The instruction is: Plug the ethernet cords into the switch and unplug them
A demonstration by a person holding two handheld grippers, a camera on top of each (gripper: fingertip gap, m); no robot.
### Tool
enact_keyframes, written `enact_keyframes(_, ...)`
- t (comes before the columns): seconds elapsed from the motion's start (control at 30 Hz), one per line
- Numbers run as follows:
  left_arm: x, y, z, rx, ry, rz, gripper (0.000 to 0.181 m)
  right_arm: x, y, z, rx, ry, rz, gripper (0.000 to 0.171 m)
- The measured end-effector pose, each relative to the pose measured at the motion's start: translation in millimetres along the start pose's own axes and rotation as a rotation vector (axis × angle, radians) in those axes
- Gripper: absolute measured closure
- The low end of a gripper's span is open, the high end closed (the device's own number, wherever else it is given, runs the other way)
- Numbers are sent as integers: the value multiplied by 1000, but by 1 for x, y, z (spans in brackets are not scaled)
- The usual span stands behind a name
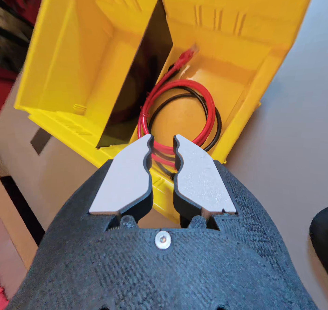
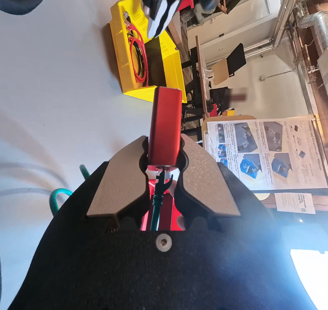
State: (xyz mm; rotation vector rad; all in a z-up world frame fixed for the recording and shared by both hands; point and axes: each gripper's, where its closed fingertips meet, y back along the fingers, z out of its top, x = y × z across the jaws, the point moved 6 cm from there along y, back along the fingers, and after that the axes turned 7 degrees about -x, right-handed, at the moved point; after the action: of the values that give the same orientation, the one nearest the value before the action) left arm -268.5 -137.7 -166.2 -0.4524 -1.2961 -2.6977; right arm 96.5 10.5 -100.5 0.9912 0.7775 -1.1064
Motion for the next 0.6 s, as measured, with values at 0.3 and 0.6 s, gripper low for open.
enact_keyframes(0.3,17,-47,-5,360,34,-30,152,2,0,7,-49,-11,-26,142)
enact_keyframes(0.6,25,-81,-14,585,90,-52,145,1,2,5,-58,-22,-50,142)
